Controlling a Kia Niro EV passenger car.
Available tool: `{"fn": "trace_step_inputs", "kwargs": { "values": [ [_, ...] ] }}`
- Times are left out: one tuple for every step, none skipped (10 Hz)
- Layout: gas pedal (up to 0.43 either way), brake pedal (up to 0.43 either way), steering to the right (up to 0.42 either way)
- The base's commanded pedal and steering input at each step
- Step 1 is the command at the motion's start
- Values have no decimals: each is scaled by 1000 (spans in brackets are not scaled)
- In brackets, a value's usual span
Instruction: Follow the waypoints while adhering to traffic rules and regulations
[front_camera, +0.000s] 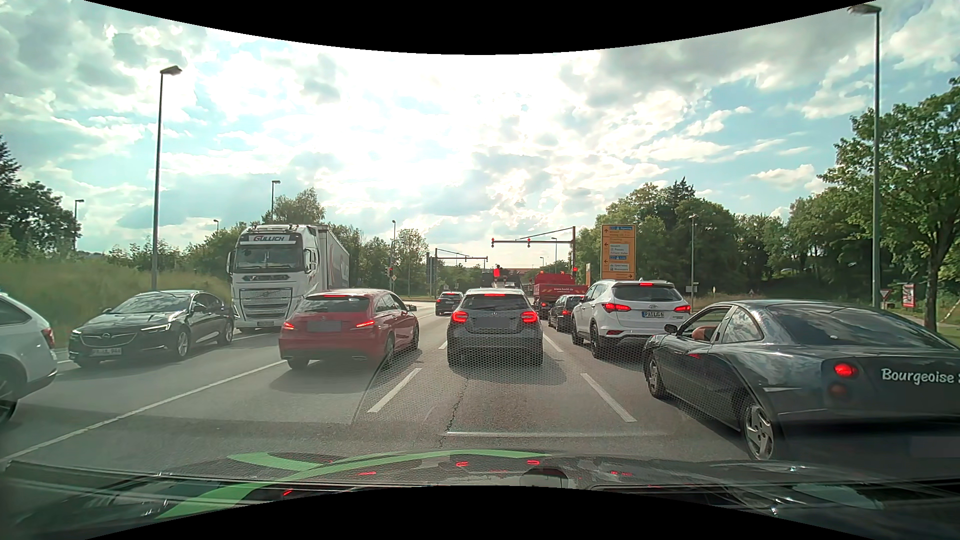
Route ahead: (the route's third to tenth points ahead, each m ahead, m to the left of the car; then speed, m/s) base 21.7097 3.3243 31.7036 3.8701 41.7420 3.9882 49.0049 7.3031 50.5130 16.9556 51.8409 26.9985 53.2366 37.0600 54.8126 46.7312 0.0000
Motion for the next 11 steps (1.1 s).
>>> {"fn": "trace_step_inputs", "kwargs": {
  "values": [
    [0, 555, -8],
    [0, 555, -8],
    [0, 555, -8],
    [0, 561, -8],
    [0, 555, -8],
    [0, 555, -8],
    [0, 555, -8],
    [0, 561, -8],
    [0, 555, -8],
    [0, 549, -8],
    [0, 555, -8]
  ]
}}
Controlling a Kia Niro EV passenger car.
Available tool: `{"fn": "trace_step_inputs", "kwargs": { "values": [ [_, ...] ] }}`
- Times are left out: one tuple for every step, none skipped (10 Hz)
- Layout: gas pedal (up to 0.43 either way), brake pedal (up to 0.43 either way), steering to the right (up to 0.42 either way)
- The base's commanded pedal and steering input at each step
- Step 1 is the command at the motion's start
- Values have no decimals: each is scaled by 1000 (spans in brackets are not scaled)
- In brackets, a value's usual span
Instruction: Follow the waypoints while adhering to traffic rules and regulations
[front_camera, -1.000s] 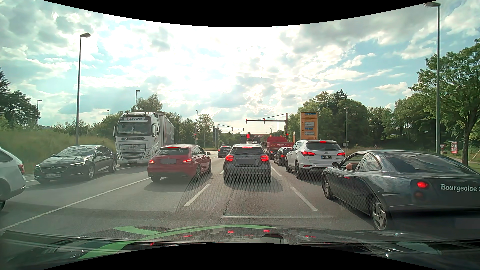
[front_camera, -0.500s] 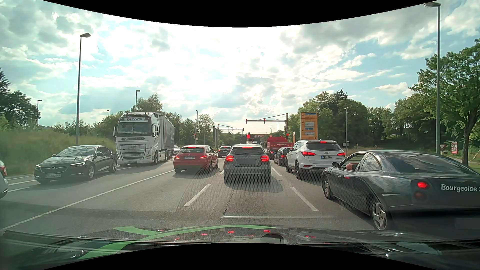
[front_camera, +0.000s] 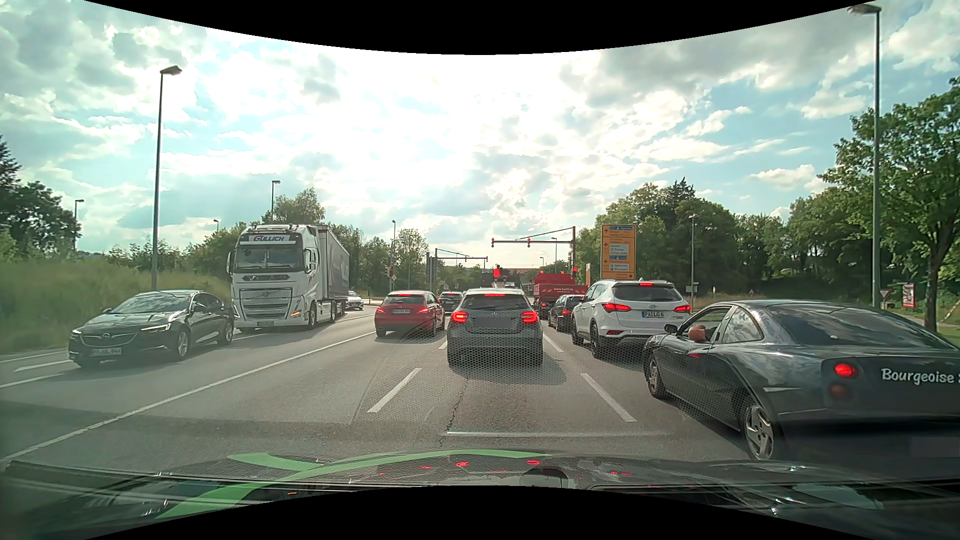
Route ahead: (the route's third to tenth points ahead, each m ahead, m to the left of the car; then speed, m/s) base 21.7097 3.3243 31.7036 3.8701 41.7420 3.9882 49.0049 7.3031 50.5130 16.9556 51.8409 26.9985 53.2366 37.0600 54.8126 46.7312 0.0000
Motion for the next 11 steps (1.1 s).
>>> {"fn": "trace_step_inputs", "kwargs": {
  "values": [
    [0, 549, -8],
    [0, 549, -8],
    [0, 549, -8],
    [0, 549, -8],
    [0, 549, -8],
    [0, 549, -8],
    [0, 549, -8],
    [0, 549, -8],
    [0, 549, -8],
    [0, 549, -8],
    [0, 549, -8]
  ]
}}
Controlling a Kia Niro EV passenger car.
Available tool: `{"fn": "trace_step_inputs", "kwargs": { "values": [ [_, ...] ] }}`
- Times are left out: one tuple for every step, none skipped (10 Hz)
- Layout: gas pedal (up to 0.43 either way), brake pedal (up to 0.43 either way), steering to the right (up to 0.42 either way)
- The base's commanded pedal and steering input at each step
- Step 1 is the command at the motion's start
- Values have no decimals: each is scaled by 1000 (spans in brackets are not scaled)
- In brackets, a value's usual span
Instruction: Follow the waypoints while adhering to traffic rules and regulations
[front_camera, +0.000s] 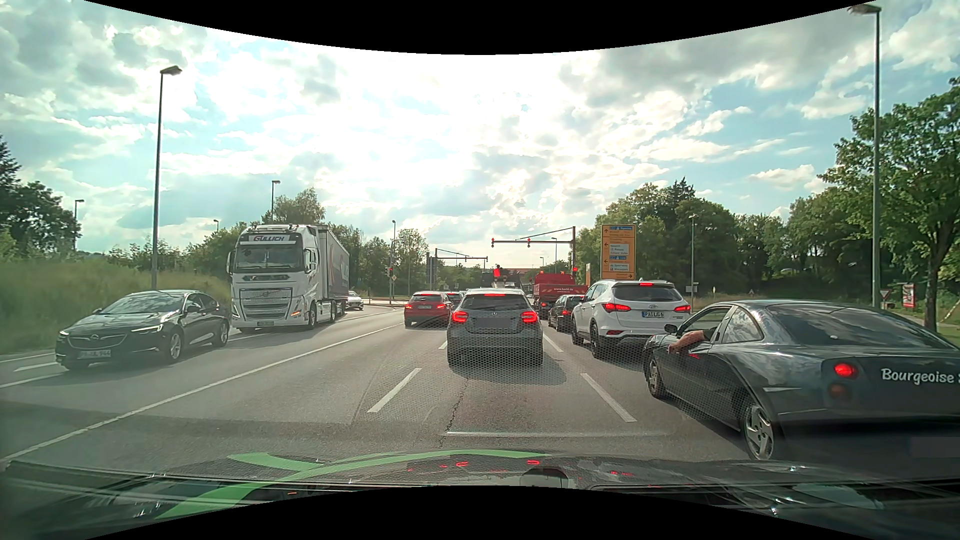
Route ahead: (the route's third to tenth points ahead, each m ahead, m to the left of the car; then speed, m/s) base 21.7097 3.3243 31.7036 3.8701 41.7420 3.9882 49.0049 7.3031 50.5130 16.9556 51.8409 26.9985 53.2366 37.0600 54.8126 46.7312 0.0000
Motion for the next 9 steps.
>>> {"fn": "trace_step_inputs", "kwargs": {
  "values": [
    [0, 549, -8],
    [0, 549, -8],
    [0, 549, -8],
    [0, 555, -8],
    [0, 549, -8],
    [0, 549, -8],
    [0, 549, -8],
    [0, 549, -8],
    [0, 549, -8]
  ]
}}
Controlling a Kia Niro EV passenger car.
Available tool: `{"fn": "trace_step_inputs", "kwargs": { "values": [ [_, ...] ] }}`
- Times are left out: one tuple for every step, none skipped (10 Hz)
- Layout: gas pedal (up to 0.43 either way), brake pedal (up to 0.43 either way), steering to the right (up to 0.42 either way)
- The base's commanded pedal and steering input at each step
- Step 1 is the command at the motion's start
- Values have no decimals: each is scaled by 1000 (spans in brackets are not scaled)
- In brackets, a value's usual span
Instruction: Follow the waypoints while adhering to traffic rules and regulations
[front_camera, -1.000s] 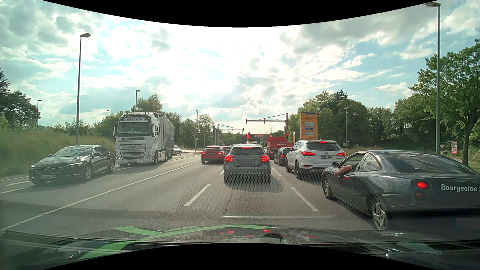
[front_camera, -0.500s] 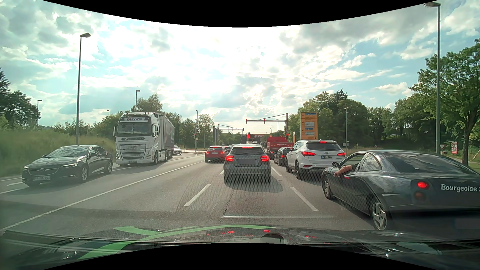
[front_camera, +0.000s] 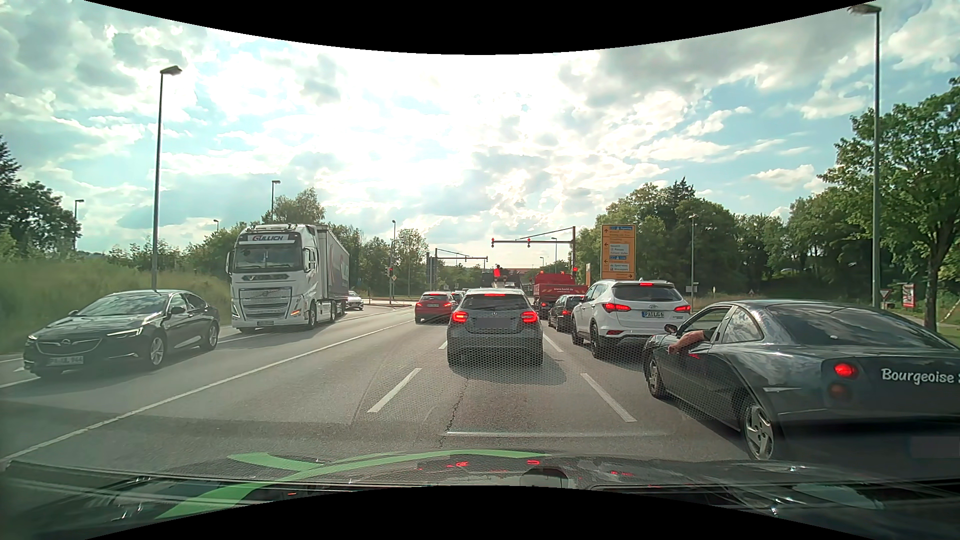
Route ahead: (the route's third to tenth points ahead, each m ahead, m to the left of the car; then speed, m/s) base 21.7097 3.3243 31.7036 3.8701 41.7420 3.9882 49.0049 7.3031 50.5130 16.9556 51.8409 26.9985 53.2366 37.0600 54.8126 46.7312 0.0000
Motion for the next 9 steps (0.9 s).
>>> {"fn": "trace_step_inputs", "kwargs": {
  "values": [
    [0, 549, -8],
    [0, 549, -8],
    [0, 549, -8],
    [0, 549, -8],
    [0, 549, -8],
    [0, 549, -8],
    [0, 549, -8],
    [0, 549, -8],
    [0, 549, -8]
  ]
}}
